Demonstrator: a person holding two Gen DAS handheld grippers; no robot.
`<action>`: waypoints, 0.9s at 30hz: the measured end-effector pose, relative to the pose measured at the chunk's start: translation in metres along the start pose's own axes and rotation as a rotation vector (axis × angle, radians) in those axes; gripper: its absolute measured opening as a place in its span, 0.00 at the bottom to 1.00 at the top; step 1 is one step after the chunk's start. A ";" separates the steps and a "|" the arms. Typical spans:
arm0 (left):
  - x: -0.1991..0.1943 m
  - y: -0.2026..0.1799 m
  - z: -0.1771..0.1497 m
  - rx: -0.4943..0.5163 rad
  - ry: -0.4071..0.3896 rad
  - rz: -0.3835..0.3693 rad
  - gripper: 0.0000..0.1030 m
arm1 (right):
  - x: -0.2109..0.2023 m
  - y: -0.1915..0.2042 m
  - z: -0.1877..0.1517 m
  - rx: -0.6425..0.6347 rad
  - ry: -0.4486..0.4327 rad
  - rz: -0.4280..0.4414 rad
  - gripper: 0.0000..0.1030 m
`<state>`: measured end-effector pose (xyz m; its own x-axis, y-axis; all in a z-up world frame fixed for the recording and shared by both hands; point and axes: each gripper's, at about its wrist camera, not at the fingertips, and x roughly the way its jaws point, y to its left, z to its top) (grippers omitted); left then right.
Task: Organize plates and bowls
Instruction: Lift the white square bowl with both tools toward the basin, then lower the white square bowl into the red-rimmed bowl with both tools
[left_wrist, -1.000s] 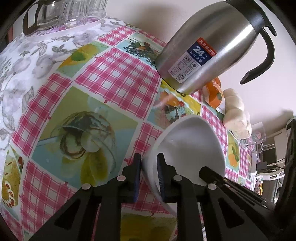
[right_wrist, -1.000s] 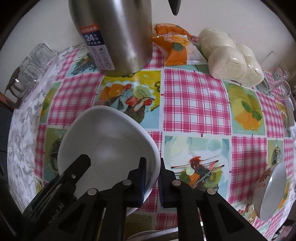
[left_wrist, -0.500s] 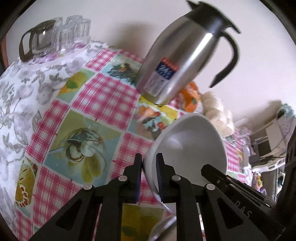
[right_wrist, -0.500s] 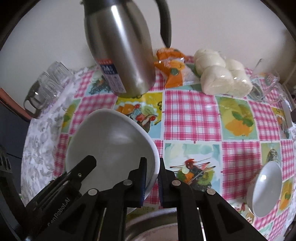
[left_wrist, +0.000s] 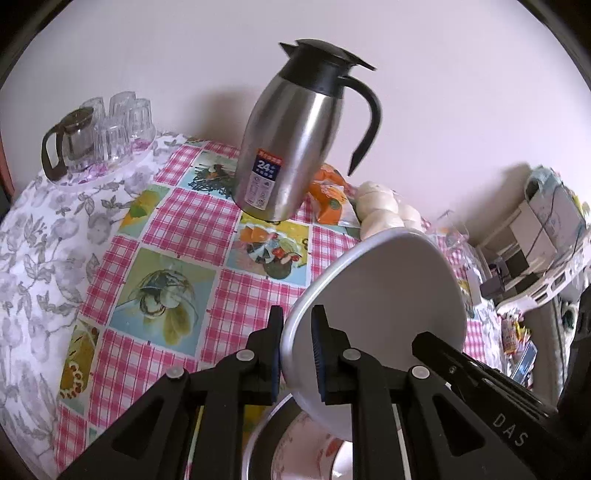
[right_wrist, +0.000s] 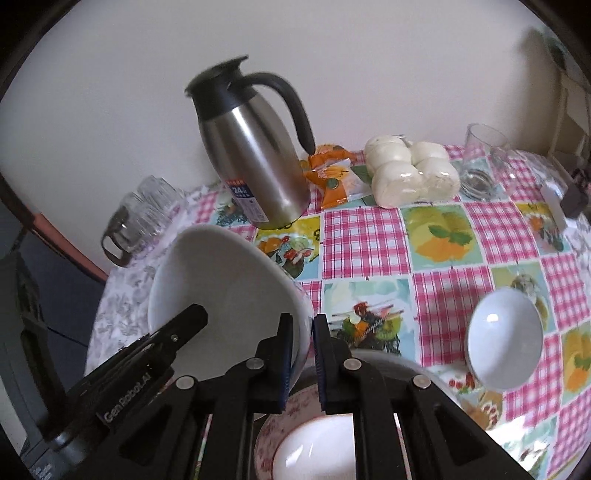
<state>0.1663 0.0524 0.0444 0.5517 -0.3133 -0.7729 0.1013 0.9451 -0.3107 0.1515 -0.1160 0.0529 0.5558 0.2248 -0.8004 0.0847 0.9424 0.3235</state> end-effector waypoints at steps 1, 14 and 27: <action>-0.002 -0.004 -0.003 0.010 0.000 0.001 0.15 | -0.004 -0.002 -0.004 0.005 -0.009 0.002 0.12; -0.037 -0.043 -0.033 0.124 -0.041 0.017 0.15 | -0.050 -0.043 -0.064 0.136 -0.124 0.127 0.13; -0.059 -0.070 -0.056 0.184 -0.074 0.031 0.15 | -0.086 -0.056 -0.083 0.143 -0.200 0.153 0.14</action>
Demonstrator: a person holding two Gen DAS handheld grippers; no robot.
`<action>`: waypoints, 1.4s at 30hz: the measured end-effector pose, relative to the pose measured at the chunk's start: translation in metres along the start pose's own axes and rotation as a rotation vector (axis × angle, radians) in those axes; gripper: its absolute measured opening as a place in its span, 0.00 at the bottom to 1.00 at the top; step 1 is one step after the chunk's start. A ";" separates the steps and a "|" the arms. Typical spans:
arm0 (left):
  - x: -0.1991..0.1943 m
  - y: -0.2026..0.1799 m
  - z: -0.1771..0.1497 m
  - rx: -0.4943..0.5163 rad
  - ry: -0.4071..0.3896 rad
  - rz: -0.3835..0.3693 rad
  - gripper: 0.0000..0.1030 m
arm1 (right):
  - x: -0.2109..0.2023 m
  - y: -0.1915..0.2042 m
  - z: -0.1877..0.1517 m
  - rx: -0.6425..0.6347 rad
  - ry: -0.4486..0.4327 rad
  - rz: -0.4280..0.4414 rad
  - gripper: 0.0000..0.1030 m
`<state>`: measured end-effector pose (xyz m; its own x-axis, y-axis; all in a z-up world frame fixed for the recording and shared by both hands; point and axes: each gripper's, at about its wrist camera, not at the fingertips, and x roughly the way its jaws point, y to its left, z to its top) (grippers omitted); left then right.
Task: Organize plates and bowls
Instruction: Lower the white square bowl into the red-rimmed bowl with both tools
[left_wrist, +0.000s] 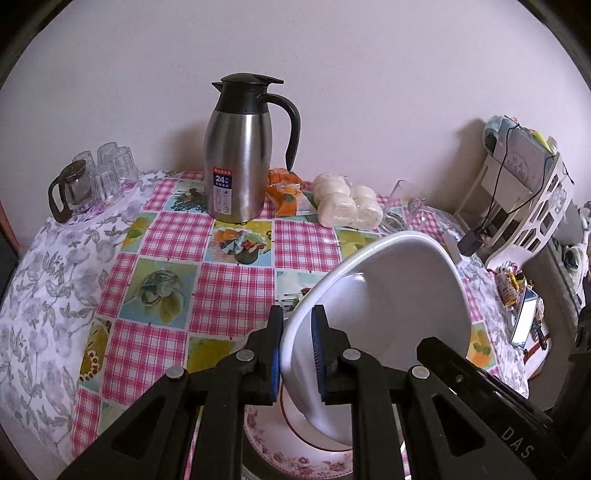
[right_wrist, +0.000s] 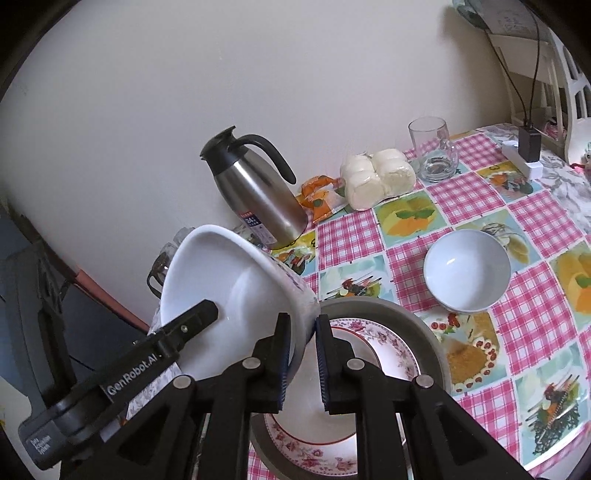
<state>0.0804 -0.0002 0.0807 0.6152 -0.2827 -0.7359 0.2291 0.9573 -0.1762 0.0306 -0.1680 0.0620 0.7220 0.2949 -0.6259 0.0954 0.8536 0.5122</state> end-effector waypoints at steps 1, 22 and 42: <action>-0.001 -0.001 -0.001 0.000 0.000 0.001 0.15 | -0.001 0.000 0.000 -0.001 0.001 0.001 0.14; 0.004 -0.009 -0.016 -0.032 0.088 0.003 0.15 | -0.008 -0.009 -0.009 -0.027 0.081 -0.028 0.17; 0.030 -0.010 -0.024 -0.034 0.192 0.041 0.15 | 0.018 -0.022 -0.017 -0.009 0.173 -0.076 0.17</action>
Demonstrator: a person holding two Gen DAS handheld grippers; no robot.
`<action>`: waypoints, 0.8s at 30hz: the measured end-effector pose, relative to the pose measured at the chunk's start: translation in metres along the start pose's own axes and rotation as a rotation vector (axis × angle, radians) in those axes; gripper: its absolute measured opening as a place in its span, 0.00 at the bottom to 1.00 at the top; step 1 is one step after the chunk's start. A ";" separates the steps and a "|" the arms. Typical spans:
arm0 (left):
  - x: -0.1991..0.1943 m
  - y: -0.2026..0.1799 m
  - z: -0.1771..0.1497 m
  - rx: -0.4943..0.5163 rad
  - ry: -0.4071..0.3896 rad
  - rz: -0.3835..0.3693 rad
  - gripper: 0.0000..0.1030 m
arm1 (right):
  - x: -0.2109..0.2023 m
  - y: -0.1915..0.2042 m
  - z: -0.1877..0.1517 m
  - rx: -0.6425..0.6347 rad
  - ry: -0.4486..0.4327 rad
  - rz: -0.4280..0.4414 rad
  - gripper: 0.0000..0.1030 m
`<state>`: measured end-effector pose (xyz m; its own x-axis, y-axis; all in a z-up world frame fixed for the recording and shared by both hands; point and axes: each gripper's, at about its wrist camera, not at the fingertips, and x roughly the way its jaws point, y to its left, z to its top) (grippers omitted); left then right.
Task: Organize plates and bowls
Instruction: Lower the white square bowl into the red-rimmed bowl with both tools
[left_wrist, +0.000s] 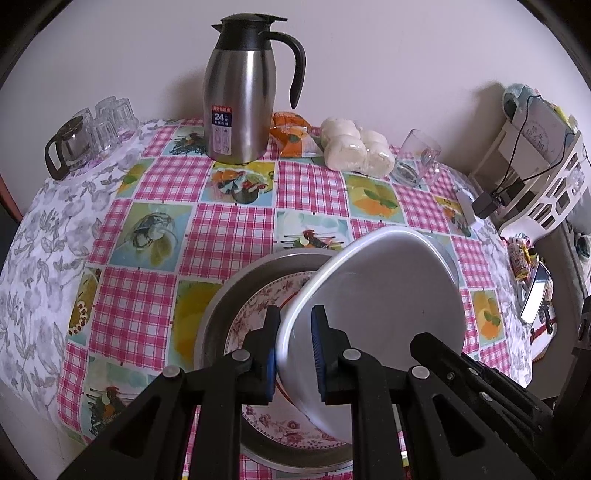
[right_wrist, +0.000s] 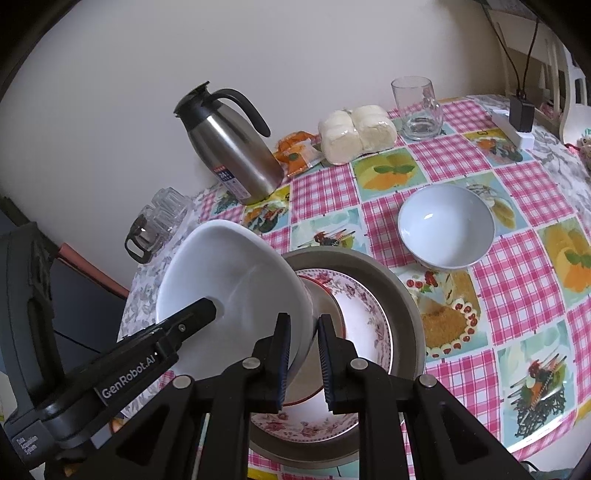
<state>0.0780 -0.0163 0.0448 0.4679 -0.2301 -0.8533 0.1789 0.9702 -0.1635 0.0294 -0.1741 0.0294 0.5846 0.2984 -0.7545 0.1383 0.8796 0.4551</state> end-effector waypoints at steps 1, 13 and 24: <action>0.001 0.000 0.000 0.001 0.005 0.001 0.15 | 0.001 -0.001 0.000 0.001 0.003 -0.001 0.17; 0.012 0.001 -0.001 0.006 0.051 0.020 0.15 | 0.012 -0.006 -0.001 0.031 0.058 -0.017 0.17; 0.018 0.002 -0.001 0.004 0.081 0.029 0.16 | 0.020 -0.010 -0.002 0.053 0.092 -0.022 0.18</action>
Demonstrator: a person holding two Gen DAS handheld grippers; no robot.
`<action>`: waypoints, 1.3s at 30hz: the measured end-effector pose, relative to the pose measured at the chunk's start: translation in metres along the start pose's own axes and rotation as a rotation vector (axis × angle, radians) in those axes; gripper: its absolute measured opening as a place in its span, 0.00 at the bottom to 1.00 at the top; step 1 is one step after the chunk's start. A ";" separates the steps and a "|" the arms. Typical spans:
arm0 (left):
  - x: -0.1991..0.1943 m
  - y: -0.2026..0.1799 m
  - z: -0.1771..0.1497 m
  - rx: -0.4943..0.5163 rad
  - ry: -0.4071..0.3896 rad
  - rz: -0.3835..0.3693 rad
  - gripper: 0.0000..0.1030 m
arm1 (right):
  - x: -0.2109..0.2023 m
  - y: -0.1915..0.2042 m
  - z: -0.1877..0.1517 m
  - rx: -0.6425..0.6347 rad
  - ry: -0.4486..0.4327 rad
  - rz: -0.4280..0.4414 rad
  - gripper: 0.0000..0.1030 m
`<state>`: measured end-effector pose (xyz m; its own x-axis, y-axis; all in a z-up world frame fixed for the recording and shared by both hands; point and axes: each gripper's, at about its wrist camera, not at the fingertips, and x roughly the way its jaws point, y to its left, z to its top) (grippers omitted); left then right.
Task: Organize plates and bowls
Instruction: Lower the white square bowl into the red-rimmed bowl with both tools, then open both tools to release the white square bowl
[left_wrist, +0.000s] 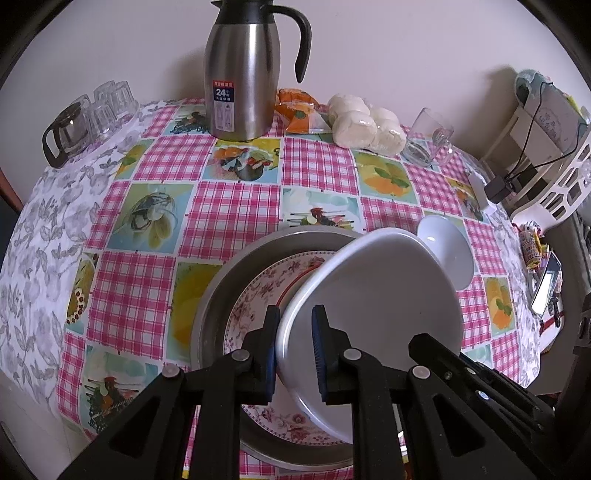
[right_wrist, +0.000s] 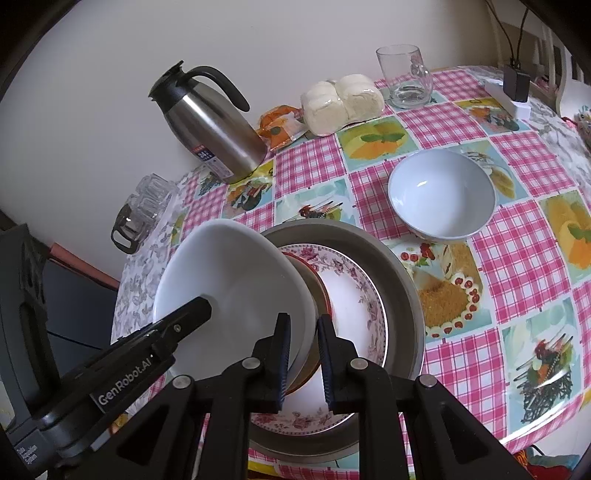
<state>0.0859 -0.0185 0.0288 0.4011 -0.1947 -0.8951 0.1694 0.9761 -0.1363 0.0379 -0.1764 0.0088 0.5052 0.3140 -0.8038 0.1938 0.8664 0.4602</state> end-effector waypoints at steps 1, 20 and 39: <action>0.001 0.000 0.000 -0.001 0.005 -0.001 0.16 | 0.001 0.000 0.000 0.001 0.002 -0.002 0.18; 0.003 0.001 0.000 -0.019 0.009 -0.004 0.21 | 0.003 -0.002 0.001 0.008 0.008 -0.001 0.24; -0.018 0.009 0.005 -0.048 -0.068 -0.001 0.64 | -0.020 0.004 0.007 -0.033 -0.099 -0.044 0.61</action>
<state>0.0843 -0.0066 0.0457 0.4610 -0.2004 -0.8645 0.1272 0.9790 -0.1592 0.0342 -0.1815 0.0291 0.5775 0.2370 -0.7812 0.1903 0.8915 0.4111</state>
